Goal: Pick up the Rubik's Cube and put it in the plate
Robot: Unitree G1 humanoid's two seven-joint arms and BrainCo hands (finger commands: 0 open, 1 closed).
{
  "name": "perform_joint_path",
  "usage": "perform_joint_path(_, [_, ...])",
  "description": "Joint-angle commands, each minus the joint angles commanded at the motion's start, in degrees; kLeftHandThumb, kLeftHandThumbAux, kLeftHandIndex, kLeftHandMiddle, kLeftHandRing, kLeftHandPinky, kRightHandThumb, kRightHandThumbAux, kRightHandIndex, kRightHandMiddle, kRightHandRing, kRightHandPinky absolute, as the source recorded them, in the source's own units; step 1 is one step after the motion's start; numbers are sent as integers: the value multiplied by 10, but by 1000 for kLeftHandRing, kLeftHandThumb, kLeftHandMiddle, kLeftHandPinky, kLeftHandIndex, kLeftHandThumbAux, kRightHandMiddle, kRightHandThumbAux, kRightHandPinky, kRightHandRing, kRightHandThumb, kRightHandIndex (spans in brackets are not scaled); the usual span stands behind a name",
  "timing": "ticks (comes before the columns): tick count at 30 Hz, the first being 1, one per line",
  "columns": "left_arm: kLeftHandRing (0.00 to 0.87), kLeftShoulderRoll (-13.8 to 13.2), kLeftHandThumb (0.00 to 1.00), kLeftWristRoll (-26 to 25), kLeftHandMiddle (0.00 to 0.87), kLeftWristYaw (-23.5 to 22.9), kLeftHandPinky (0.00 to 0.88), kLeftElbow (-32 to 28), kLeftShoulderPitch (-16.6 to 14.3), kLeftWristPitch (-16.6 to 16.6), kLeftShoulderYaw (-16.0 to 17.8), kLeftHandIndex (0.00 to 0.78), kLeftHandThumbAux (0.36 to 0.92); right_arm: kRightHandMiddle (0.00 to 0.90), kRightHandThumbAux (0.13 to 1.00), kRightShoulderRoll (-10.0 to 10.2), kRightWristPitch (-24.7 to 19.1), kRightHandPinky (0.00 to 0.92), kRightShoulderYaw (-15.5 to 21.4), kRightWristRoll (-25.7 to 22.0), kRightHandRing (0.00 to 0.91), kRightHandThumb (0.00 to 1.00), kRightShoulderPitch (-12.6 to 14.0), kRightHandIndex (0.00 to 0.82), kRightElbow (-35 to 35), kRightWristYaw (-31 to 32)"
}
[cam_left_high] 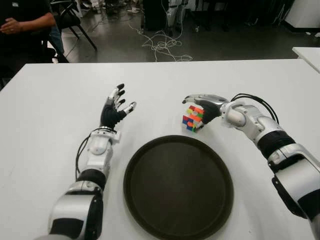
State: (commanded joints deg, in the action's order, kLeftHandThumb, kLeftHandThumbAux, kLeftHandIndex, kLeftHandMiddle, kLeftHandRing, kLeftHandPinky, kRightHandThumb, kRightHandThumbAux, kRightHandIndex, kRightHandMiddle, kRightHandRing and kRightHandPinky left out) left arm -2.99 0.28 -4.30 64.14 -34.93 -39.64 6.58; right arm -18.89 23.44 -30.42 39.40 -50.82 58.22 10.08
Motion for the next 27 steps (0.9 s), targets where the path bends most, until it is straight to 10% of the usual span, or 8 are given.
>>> perform_joint_path(27, [18,-2,0,14,54,20,0,7,0,-3,-7,34,784,83,787,2,-9,86,-12,1,90,0,1,65,2,-2])
